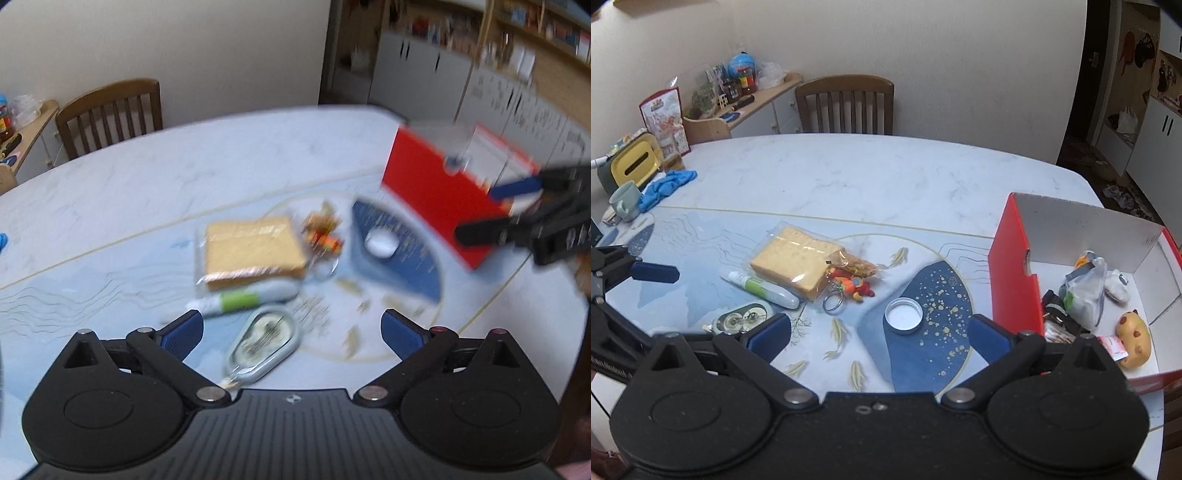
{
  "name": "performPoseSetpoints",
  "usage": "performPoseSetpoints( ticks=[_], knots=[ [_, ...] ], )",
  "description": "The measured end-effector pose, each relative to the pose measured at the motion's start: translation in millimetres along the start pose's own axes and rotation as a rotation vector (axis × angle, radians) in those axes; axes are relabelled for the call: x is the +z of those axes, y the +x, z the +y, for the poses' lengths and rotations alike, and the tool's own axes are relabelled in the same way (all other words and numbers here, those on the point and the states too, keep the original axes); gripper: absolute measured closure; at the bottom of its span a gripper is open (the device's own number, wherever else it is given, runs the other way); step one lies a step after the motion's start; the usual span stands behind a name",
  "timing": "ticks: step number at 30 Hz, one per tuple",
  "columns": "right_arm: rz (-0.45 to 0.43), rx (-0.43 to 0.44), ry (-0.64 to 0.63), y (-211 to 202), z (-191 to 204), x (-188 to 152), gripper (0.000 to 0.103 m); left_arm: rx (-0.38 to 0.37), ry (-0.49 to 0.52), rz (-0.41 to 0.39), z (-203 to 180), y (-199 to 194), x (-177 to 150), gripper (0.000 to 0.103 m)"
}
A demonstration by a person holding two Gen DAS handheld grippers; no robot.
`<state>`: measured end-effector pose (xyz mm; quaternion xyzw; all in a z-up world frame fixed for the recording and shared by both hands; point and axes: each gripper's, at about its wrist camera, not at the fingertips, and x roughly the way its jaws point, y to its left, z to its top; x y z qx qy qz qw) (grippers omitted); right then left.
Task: Organize objects
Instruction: 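Withdraw both tools from the box back over the table items, then grasp the correction tape dispenser with the left tool while the right tool grasps the white jar lid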
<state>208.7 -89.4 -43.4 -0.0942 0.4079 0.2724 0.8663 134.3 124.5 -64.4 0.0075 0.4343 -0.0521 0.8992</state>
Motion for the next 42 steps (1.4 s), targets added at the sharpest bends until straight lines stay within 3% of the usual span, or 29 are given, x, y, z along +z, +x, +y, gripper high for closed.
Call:
performPoseSetpoints(
  ticks=[3,12,31,38,42],
  knots=[
    [0.007,-0.014,-0.006,11.3,2.0,-1.2,0.001,0.027,0.048,0.086,2.9,19.1,-7.0,0.000],
    [0.030,-0.057,-0.018,40.2,2.9,-3.4,0.001,0.006,-0.068,-0.001,30.5,29.2,-30.7,0.000],
    [0.081,-0.083,-0.001,98.5,-12.3,-7.8,0.011,0.014,0.098,-0.046,13.0,64.8,-35.1,0.000],
    [0.090,-0.089,0.019,110.1,-18.2,-8.0,0.016,0.009,0.090,-0.039,12.4,74.0,-37.7,0.001],
    [0.091,-0.093,0.025,115.6,-18.5,-6.9,0.025,0.021,0.082,-0.035,13.3,77.4,-37.6,0.002]
  ],
)
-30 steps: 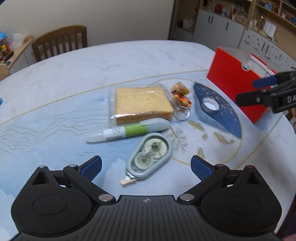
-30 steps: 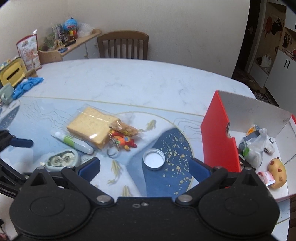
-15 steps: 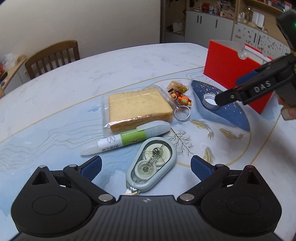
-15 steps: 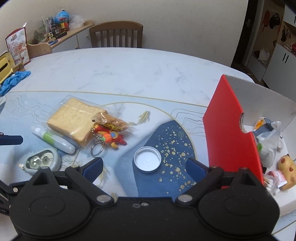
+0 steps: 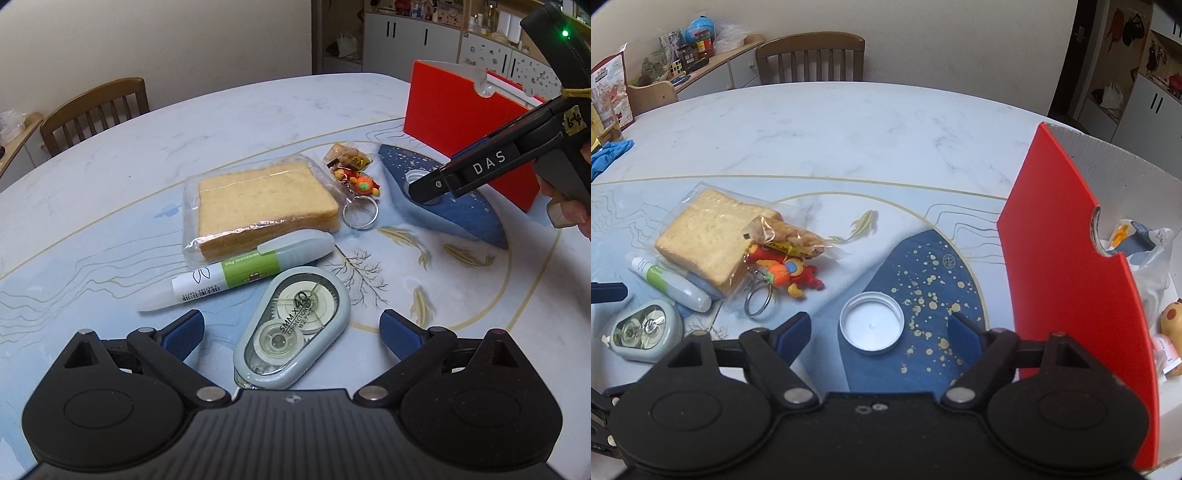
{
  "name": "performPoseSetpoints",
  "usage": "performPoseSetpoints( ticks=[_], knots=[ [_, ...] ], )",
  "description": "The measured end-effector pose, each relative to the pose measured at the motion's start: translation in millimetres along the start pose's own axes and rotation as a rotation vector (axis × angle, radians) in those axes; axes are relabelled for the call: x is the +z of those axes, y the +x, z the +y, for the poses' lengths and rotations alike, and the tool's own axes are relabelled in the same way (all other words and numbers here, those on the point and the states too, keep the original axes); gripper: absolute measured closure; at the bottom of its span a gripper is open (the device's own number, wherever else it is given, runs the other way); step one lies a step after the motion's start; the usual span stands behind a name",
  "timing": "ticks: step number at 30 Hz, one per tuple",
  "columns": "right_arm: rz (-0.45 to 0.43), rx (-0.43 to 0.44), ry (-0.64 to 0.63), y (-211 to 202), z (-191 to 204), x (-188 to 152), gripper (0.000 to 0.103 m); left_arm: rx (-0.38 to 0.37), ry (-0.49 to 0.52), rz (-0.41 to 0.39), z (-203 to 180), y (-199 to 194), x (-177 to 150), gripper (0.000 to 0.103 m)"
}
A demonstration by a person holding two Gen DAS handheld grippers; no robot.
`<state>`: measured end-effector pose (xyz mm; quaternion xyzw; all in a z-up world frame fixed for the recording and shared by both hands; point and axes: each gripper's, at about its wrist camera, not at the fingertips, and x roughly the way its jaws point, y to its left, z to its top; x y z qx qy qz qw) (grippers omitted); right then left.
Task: Organize objects
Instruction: 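Grasp the correction tape dispenser with the left tool while the right tool grasps the white jar lid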
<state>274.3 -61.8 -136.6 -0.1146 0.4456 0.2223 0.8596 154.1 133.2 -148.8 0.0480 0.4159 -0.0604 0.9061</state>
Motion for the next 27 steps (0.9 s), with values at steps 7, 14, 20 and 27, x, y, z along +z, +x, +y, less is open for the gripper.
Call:
performPoseSetpoints(
  ticks=[7,14,20,27],
  knots=[
    [0.014,-0.007,-0.011,6.7,2.1,-1.3,0.037,0.006,-0.035,0.009,4.3,2.2,0.1,0.016],
    [0.024,0.004,0.003,11.7,2.3,-3.5,0.042,-0.004,-0.041,0.008,3.9,1.2,3.8,0.034],
    [0.009,0.012,0.011,10.1,3.4,-3.5,0.061,-0.011,-0.036,0.019,-0.1,-0.5,5.2,0.043],
    [-0.007,0.017,0.005,-1.0,3.0,-6.8,0.065,0.015,-0.052,0.030,-3.8,-1.4,5.6,0.045]
  ],
)
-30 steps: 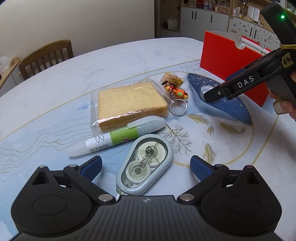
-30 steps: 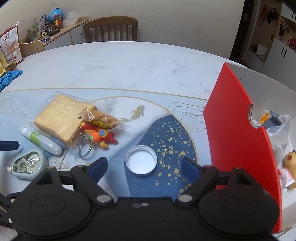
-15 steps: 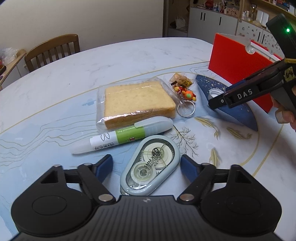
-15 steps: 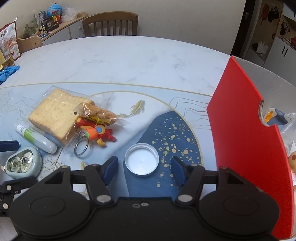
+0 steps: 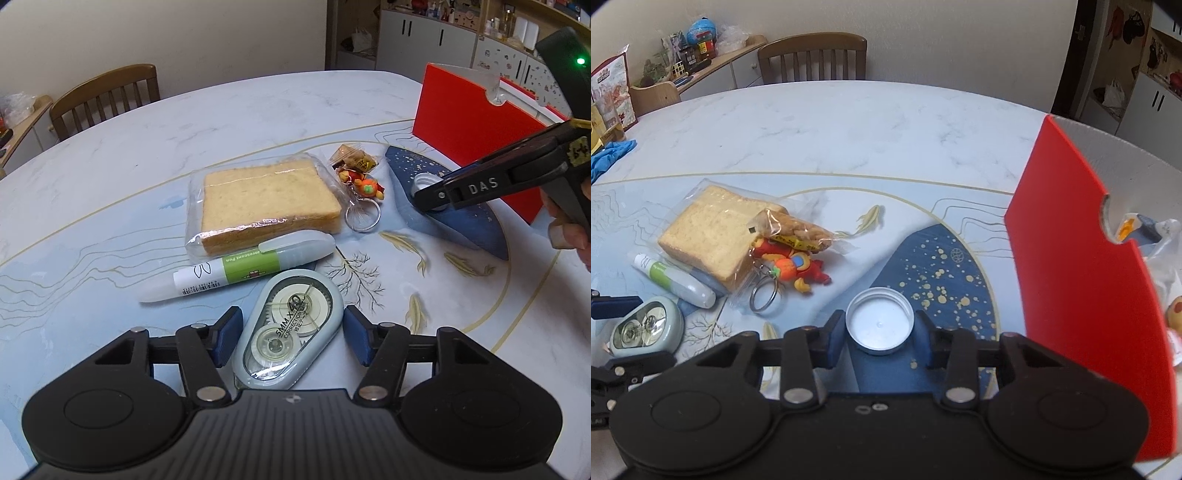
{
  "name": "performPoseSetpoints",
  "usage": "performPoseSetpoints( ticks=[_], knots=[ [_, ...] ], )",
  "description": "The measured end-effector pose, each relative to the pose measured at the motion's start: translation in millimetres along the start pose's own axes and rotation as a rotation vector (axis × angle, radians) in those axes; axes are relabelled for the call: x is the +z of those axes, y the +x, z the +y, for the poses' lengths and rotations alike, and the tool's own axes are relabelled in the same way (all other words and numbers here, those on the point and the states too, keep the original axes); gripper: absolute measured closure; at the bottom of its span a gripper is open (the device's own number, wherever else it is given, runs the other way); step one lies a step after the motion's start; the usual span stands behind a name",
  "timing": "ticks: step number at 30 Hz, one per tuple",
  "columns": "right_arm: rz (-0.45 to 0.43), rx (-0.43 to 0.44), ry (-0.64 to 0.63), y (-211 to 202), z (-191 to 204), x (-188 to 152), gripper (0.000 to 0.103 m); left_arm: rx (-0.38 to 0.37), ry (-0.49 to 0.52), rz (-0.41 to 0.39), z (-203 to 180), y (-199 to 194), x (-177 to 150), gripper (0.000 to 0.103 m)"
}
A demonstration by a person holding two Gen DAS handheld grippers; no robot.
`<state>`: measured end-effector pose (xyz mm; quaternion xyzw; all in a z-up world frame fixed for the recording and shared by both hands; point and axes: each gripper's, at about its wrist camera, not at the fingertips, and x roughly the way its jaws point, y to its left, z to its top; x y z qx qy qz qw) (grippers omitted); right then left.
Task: Organize objects
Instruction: 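Grasp the correction tape dispenser with the left tool while the right tool grasps the white jar lid, then carry the tape dispenser and jar lid with both tools over the red box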
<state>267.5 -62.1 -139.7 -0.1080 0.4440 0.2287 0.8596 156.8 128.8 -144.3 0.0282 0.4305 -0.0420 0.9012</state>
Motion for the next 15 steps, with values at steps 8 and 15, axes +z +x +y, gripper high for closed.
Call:
performPoseSetpoints(
  ticks=[8,15],
  knots=[
    [-0.019,0.039,-0.025,-36.6,-0.9,-8.7,0.065,0.014,-0.026,0.009,-5.1,-4.2,-0.6,0.049],
    [-0.034,0.065,-0.073,-76.2,0.1,-17.8,0.065,0.030,-0.050,0.022,-11.3,-13.6,-2.1,0.050]
  ],
)
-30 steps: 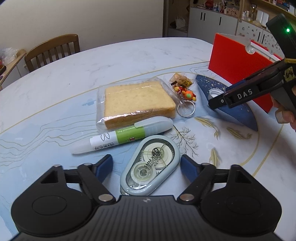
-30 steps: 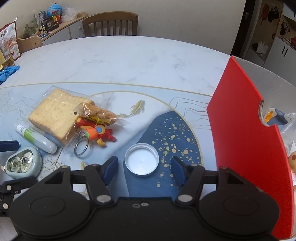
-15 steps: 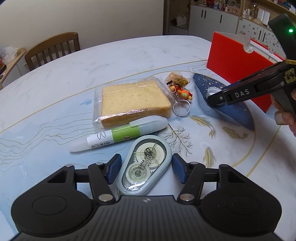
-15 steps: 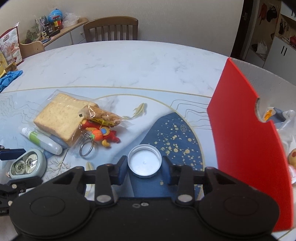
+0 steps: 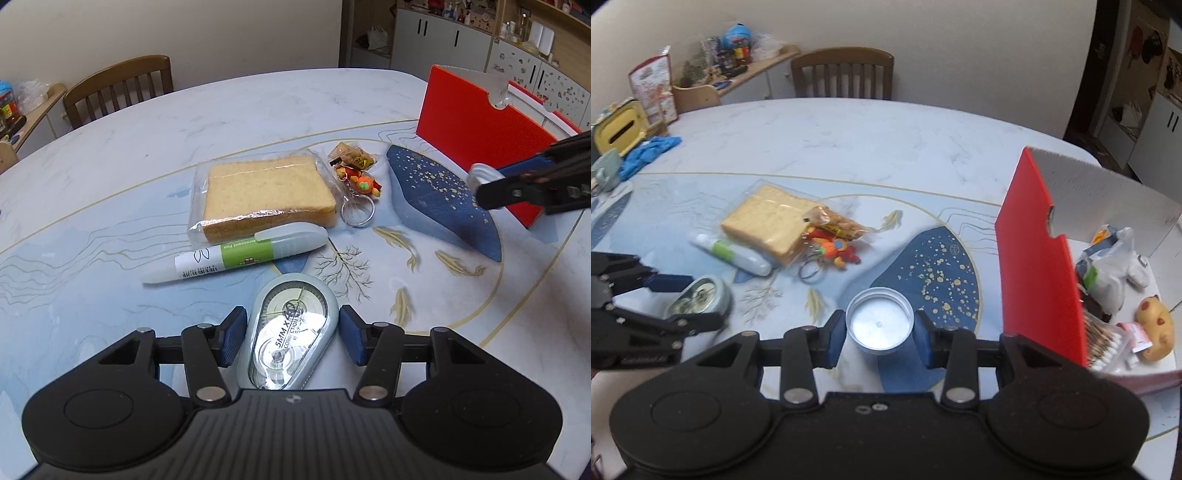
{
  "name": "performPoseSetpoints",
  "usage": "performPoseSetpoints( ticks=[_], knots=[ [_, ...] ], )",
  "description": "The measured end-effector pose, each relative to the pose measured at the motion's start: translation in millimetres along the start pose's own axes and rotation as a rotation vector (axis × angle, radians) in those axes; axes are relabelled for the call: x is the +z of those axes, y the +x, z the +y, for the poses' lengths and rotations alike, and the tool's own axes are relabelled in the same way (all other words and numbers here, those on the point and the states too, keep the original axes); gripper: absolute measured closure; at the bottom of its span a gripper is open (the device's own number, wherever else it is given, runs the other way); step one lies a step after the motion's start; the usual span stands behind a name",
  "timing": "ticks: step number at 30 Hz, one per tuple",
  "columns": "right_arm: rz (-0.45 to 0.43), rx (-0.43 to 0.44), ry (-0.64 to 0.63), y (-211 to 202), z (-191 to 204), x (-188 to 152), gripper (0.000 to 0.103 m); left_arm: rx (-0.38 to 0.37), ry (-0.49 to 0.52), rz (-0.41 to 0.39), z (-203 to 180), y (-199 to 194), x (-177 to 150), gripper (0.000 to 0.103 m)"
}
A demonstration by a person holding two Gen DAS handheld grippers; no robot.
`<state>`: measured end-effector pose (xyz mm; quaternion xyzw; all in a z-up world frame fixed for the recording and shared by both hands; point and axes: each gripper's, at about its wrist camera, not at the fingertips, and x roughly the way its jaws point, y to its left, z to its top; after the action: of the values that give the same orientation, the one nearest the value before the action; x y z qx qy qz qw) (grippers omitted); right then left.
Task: Organize objects
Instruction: 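Carry the tape dispenser and jar lid with both tools over the red box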
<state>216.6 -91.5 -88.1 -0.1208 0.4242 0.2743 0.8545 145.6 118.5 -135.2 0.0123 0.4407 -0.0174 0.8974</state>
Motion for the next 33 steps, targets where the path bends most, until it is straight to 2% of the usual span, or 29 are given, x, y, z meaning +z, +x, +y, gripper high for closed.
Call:
performPoseSetpoints(
  ticks=[14,24,33],
  knots=[
    [-0.060,0.019,-0.021,-59.3,-28.0,-2.2,0.065,-0.018,0.000,-0.039,-41.3,-30.2,17.6,0.050],
    [-0.112,-0.006,0.008,-81.9,-73.7,-3.6,0.065,-0.077,0.032,-0.104,-91.5,-50.3,62.5,0.050],
    [-0.147,-0.062,0.042,-96.2,-136.4,-9.9,0.065,-0.120,0.082,-0.142,-143.1,-52.9,110.5,0.050]
  ],
)
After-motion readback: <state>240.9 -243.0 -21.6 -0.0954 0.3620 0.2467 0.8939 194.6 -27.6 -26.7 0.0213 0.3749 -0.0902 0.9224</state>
